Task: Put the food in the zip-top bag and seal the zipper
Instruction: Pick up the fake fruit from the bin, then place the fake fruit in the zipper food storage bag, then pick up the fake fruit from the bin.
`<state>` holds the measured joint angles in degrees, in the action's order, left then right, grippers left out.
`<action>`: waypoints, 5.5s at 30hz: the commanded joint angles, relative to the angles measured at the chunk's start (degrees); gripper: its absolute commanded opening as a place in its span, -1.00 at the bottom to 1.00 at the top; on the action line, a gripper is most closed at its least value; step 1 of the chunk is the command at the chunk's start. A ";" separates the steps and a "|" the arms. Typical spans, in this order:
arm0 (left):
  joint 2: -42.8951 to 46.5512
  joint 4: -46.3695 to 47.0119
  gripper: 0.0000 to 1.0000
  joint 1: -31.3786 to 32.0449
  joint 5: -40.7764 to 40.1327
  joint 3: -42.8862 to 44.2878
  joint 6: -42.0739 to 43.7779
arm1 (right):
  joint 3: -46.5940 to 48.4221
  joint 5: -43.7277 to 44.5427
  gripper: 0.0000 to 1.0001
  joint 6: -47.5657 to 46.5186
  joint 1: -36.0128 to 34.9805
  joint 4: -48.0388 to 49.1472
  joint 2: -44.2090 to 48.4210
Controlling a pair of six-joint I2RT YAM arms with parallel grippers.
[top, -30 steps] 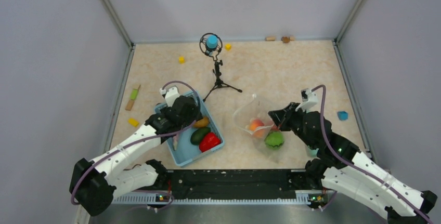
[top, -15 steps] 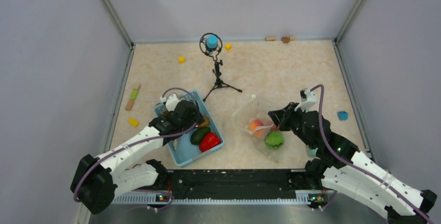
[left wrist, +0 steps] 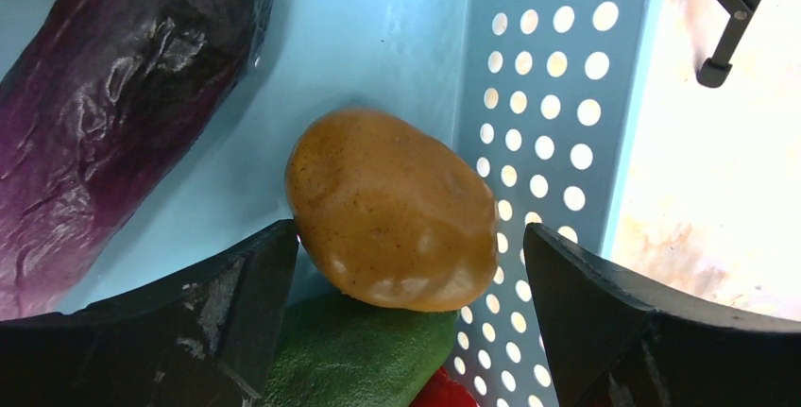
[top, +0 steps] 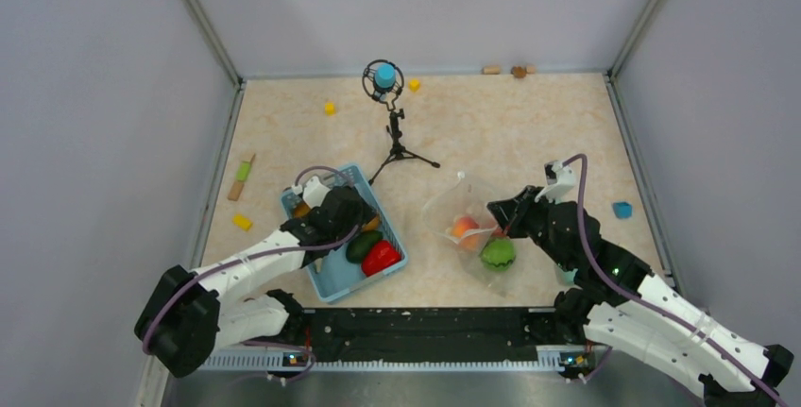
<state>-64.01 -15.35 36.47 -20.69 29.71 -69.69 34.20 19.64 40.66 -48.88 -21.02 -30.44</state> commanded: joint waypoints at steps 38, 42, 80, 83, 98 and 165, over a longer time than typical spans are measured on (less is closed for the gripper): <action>10.11 4.72 -0.16 -1.40 -8.29 -1.63 -0.56 | 1.41 3.74 -1.00 -2.20 0.32 -0.03 1.04; 16.17 5.41 -0.16 -1.35 -10.07 -1.26 3.61 | 1.32 3.72 -1.00 -2.12 0.37 0.00 0.94; -9.25 26.27 -0.31 15.51 31.33 20.51 43.38 | -0.50 -10.80 -1.00 -1.41 0.37 7.84 2.76; -10.55 25.69 -0.31 16.79 30.09 21.60 44.08 | -0.77 -13.80 -1.00 -0.53 0.34 9.55 2.95; -13.85 21.42 0.72 20.21 24.82 24.92 45.12 | -1.52 -15.51 -0.99 4.00 0.35 10.90 3.22; 21.67 -23.24 0.92 12.05 -9.82 -0.38 7.99 | -1.16 -6.25 -0.95 0.00 0.32 7.67 -5.49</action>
<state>-40.49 -43.59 52.66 -33.39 30.72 -64.53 32.25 13.41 41.54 -48.88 -14.76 -36.82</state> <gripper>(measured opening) 0.968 0.022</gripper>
